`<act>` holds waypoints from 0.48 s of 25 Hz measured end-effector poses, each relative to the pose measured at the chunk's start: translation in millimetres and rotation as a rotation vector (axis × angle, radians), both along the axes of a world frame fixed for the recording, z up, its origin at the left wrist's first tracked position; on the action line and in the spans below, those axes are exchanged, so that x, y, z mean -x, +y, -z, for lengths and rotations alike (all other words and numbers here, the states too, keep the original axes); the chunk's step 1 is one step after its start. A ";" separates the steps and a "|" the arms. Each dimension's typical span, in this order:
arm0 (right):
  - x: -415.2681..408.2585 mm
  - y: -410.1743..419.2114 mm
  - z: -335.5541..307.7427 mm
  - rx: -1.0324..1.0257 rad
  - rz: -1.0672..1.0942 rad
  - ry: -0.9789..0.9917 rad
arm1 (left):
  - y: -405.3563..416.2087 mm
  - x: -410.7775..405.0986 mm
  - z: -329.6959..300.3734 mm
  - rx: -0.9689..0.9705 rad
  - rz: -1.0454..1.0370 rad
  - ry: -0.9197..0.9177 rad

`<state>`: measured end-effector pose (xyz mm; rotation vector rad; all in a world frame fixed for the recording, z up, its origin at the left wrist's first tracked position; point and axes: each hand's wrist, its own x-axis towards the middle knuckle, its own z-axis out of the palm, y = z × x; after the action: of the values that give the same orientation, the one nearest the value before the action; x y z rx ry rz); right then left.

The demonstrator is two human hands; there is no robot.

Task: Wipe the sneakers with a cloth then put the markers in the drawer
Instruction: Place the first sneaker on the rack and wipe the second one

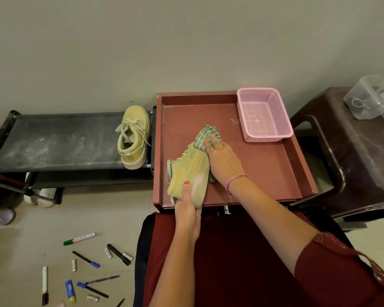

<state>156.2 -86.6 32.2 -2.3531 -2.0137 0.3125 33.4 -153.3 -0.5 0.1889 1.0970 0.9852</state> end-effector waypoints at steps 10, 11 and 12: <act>54.4 -126.4 -8.8 -0.143 -0.199 0.074 | -3.6 7.6 11.2 -0.052 0.141 0.021; 50.4 -125.8 -4.4 -0.157 -0.250 0.023 | -3.2 7.5 10.9 -0.035 0.122 0.018; 47.3 -121.7 -4.2 -0.182 -0.293 -0.011 | -1.9 6.8 10.2 -0.026 0.106 0.013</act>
<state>108.9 -208.2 36.5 -1.9615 -2.2838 0.1161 26.6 -155.3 -10.7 0.2727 1.0755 0.9048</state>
